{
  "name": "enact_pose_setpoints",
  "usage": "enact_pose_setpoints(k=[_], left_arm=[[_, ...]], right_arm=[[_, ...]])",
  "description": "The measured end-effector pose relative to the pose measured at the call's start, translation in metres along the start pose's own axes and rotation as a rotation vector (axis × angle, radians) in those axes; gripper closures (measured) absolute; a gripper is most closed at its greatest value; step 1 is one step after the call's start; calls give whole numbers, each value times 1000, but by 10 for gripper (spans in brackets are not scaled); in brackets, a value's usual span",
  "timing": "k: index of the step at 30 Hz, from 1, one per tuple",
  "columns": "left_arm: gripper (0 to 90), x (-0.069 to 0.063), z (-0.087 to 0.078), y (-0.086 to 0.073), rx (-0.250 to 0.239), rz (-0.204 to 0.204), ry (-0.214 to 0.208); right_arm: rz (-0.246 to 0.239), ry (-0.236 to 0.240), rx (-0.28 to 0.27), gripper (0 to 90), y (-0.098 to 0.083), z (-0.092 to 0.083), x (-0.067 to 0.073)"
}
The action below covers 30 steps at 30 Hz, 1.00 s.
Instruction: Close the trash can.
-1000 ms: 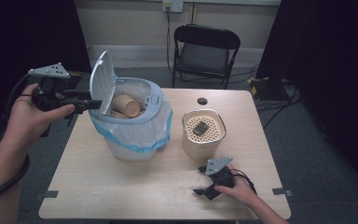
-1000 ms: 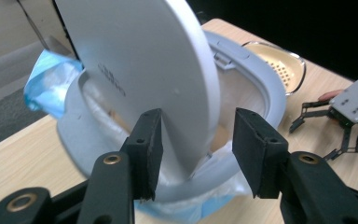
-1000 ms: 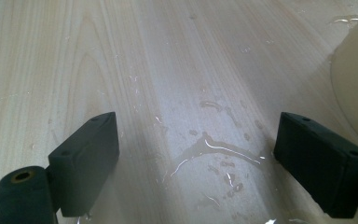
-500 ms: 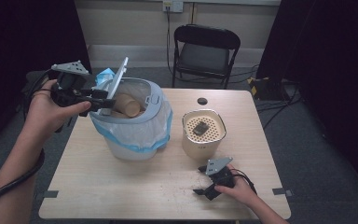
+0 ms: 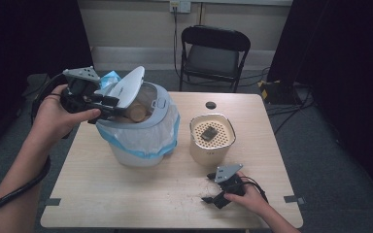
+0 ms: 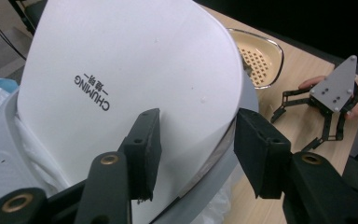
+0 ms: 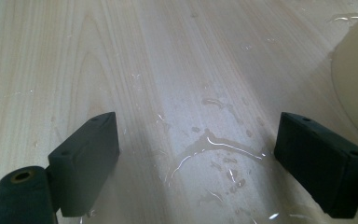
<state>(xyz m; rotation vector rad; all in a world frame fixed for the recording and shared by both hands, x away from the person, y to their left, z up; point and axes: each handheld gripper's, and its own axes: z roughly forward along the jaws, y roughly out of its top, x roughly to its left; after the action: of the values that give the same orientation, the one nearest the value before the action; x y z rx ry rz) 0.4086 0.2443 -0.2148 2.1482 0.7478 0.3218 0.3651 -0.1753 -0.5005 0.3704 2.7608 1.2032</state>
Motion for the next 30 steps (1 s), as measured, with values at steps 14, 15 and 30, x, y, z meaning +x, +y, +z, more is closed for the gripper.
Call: enact_pose_setpoints(k=[14, 15, 30], left_arm=[[683, 2, 26, 7, -13, -114, -48], [694, 2, 28, 8, -9, -120, -41], [854, 1, 59, 15, 16, -170, 92]], right_arm=[[1, -1, 2, 129, -1, -2, 1], [0, -1, 2, 129, -1, -2, 1], [5, -4, 1, 129, -2, -3, 3]])
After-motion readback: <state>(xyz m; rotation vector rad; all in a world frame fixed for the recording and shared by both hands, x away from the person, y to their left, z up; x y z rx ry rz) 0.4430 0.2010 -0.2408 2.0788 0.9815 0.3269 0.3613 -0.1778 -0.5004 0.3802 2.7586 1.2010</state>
